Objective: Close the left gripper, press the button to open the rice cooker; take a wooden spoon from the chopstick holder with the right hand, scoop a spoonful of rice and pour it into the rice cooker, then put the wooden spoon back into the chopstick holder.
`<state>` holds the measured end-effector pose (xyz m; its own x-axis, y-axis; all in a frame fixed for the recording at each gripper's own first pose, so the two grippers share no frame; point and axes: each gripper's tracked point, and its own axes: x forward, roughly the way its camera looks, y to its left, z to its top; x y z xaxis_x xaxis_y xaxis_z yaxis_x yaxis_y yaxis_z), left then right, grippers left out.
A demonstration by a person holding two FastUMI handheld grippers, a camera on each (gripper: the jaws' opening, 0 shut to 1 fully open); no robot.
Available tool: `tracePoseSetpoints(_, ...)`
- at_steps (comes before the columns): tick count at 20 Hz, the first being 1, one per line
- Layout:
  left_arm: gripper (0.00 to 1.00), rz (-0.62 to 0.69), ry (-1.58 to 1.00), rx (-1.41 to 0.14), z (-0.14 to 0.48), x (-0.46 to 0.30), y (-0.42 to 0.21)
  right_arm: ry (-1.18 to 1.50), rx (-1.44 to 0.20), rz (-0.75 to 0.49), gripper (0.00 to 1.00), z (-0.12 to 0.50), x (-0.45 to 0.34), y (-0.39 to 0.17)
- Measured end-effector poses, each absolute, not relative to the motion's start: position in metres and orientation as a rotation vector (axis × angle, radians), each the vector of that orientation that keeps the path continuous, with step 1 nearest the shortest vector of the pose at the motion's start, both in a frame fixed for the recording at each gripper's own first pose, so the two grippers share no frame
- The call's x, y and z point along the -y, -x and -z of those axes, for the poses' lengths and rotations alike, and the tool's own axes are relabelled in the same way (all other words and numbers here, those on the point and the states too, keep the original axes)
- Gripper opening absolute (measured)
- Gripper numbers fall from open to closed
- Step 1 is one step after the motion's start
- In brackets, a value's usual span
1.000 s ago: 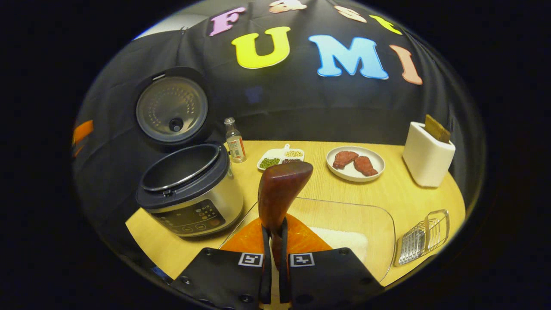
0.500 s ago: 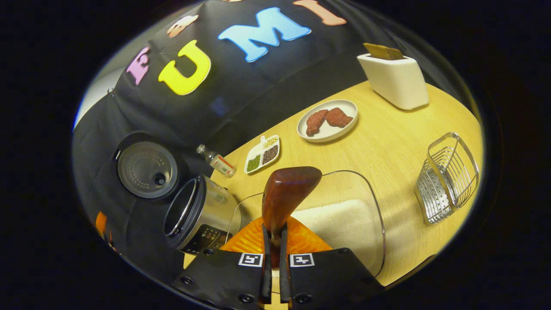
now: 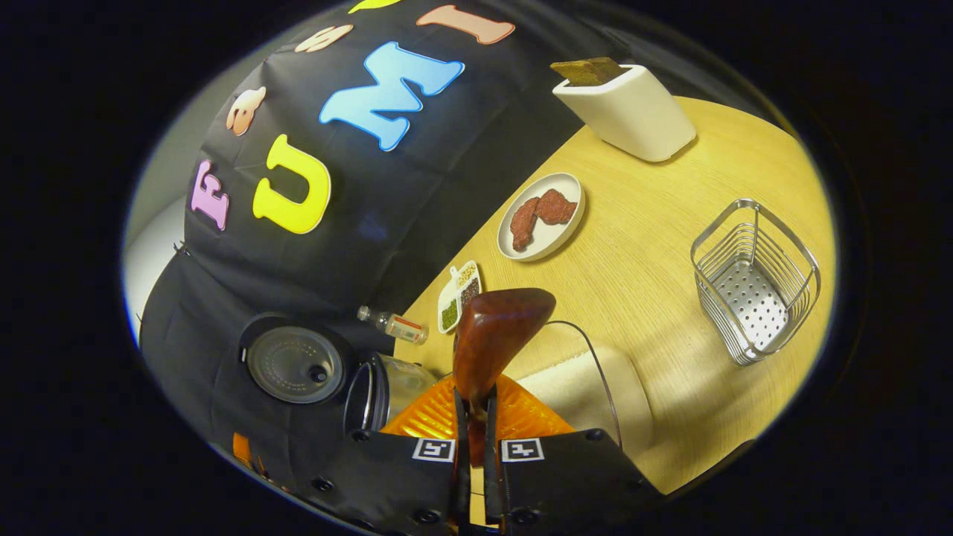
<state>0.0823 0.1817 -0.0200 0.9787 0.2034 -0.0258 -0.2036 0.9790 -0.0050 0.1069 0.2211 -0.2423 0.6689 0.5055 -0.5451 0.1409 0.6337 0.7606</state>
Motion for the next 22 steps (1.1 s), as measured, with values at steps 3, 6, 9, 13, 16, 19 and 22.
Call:
tracePoseSetpoints(3,0.78,-0.205,0.006,-0.025,0.02,-0.183,-0.082,-0.935,-0.814,-0.257,0.08,0.225,-0.223,-0.109)
tracePoseSetpoints(6,0.78,-0.212,0.015,-0.024,0.023,-0.188,-0.082,-0.977,-0.799,-0.291,0.06,0.207,-0.233,-0.113)
tracePoseSetpoints(9,0.78,-0.224,0.021,-0.026,0.026,-0.196,-0.08,-1.008,-0.786,-0.334,0.08,0.19,-0.252,-0.117)
tracePoseSetpoints(13,0.77,-0.244,0.021,-0.026,0.026,-0.209,-0.078,-1.028,-0.777,-0.405,0.08,0.168,-0.281,-0.123)
tracePoseSetpoints(16,0.77,-0.26,0.021,-0.029,0.028,-0.219,-0.077,-1.036,-0.767,-0.45,0.08,0.156,-0.305,-0.129)
tracePoseSetpoints(19,0.77,-0.277,0.015,-0.031,0.03,-0.233,-0.07,-1.04,-0.764,-0.494,0.08,0.146,-0.332,-0.134)
tracePoseSetpoints(22,0.77,-0.295,0.018,-0.037,0.033,-0.246,-0.068,-1.024,-0.764,-0.529,0.08,0.142,-0.357,-0.138)
